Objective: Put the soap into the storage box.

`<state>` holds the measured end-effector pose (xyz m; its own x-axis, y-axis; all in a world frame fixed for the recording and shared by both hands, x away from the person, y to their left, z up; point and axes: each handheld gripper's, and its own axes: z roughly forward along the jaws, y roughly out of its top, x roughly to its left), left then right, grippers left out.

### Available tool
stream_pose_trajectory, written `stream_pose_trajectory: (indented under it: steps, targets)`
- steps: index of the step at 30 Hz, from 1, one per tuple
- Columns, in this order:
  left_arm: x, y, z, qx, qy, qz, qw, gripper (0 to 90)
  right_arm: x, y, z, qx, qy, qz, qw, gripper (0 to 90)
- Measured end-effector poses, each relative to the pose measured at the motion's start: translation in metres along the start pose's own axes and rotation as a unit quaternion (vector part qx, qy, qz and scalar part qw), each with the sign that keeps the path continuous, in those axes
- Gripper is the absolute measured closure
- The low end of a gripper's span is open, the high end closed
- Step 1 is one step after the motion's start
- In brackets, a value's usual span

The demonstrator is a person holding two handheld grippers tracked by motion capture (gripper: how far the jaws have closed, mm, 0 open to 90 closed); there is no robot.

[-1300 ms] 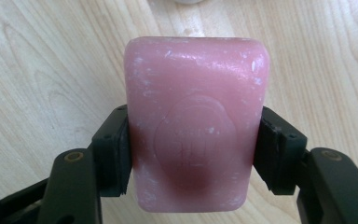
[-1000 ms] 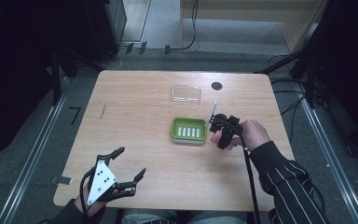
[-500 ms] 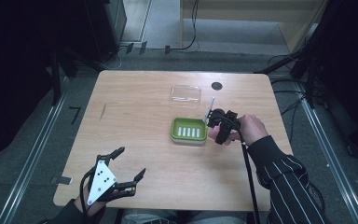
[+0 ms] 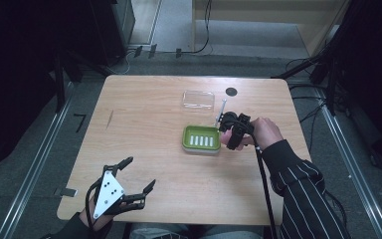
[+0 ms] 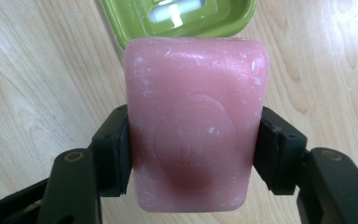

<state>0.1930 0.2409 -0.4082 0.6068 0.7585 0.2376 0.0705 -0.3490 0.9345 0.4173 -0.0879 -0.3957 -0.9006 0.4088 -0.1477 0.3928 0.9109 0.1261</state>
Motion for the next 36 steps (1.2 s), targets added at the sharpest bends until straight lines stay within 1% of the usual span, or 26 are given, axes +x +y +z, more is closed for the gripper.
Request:
stream_pose_trajectory:
  steps: [2, 3, 4, 8, 20, 21, 23, 24, 27, 36]
  targets:
    - [0.000, 0.000, 0.000, 0.001, 0.000, 0.000, 1.0000, 13.6, -0.001, 0.001, -0.001, -0.002, -0.001, -0.002, 1.0000, 38.6]
    - [0.000, 0.000, 0.000, 0.001, 0.000, 0.000, 1.0000, 13.6, -0.002, 0.002, -0.002, -0.004, -0.002, -0.007, 1.0000, 38.6]
    - [0.000, 0.000, 0.000, 0.000, 0.000, -0.001, 1.0000, 13.6, -0.003, 0.003, -0.002, -0.005, -0.002, -0.003, 1.0000, 38.6]
    - [0.000, 0.000, 0.000, 0.001, 0.000, 0.000, 1.0000, 13.6, -0.004, 0.007, -0.002, -0.009, -0.001, -0.007, 0.9999, 38.6]
    - [0.000, 0.000, 0.000, 0.001, 0.000, 0.000, 1.0000, 13.6, -0.009, 0.018, -0.002, -0.016, 0.003, -0.027, 0.9995, 38.6]
    - [0.000, 0.000, 0.000, 0.001, 0.000, -0.001, 1.0000, 13.6, -0.009, 0.020, -0.002, -0.019, 0.003, -0.031, 0.9993, 38.5]
    - [0.000, 0.000, 0.000, 0.001, 0.000, 0.000, 1.0000, 13.6, -0.010, 0.022, -0.004, -0.024, 0.002, -0.030, 0.9993, 38.5]
    - [0.000, 0.000, 0.000, 0.001, 0.000, -0.001, 1.0000, 13.6, -0.011, 0.023, -0.005, -0.027, 0.001, -0.034, 0.9990, 38.6]
    - [0.000, 0.000, 0.000, 0.001, 0.001, -0.001, 1.0000, 13.6, -0.011, 0.027, -0.008, -0.033, 0.002, -0.036, 0.9988, 38.5]
    - [0.000, 0.000, 0.000, 0.002, 0.001, -0.001, 1.0000, 13.6, -0.008, 0.037, -0.009, -0.046, 0.008, -0.055, 0.9974, 38.6]
